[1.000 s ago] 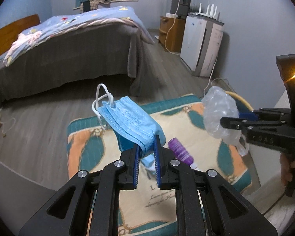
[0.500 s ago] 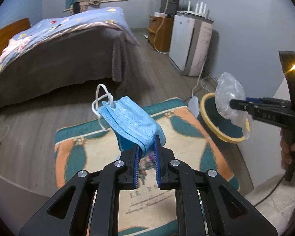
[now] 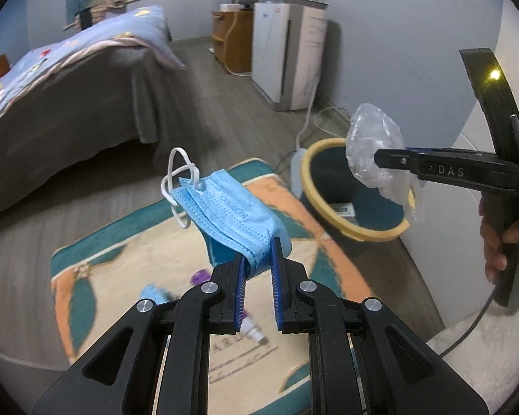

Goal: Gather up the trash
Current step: 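Carry the plastic bag toward the bin with the right tool while left holds mask, then drop plastic bag into bin with right tool while left drops blue mask, then move both open tools back over the purple bottle and remaining mask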

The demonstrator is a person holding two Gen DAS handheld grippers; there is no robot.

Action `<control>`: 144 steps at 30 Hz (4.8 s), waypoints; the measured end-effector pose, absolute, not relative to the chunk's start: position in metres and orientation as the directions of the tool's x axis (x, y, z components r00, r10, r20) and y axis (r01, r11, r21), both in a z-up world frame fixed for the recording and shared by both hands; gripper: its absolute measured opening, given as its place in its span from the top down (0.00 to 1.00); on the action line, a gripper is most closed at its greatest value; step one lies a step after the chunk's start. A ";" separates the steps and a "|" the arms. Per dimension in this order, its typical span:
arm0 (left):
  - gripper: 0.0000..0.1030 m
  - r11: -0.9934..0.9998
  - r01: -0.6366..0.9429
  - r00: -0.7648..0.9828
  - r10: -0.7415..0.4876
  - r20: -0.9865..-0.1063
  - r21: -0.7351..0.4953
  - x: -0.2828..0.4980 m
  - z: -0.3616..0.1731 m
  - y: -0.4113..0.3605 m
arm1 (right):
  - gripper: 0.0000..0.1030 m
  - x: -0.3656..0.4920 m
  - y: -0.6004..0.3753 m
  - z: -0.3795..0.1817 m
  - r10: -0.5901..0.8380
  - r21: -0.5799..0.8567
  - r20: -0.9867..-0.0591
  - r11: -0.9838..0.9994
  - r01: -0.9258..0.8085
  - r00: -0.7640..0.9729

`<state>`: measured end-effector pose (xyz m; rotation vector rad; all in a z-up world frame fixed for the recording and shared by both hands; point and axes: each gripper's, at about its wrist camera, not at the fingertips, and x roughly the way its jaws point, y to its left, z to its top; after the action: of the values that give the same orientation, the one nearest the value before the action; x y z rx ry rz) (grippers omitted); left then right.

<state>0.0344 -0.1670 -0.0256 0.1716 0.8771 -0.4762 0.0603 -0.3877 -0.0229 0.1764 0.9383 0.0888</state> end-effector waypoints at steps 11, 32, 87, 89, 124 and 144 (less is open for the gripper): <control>0.86 0.798 0.603 0.489 -0.386 -0.782 -0.017 0.049 -0.033 -0.238 | 0.71 0.061 -0.454 -0.040 0.055 0.157 -0.803 0.980 0.121 0.593; 0.86 0.689 0.722 0.347 -0.431 -0.833 -0.056 0.106 -0.100 -0.338 | 0.69 0.079 -0.509 -0.107 -0.042 0.151 -0.862 0.930 0.335 0.506; 0.06 0.983 0.185 0.709 -0.126 -0.694 0.010 0.007 0.011 -0.014 | 0.06 0.042 -0.258 0.015 0.074 -0.004 -0.763 0.993 -0.119 0.642; 0.06 0.987 0.159 0.708 -0.106 -0.698 0.011 0.004 0.008 -0.001 | 0.06 0.044 -0.244 0.012 0.087 -0.008 -0.760 0.990 -0.142 0.645; 0.06 0.994 0.081 0.559 0.021 -0.829 0.080 0.058 -0.114 0.008 | 0.06 0.110 -0.194 -0.130 0.058 -0.048 -0.914 0.967 -0.250 0.402; 0.13 0.977 0.207 0.478 -0.056 -0.876 0.050 0.081 -0.181 -0.022 | 0.35 0.106 -0.180 -0.179 0.169 0.072 -0.961 0.916 -0.394 0.218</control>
<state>0.0813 -0.0220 -0.1808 0.1569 1.0611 -0.1615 0.1064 -0.1800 -0.1792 -0.2038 1.2959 0.3937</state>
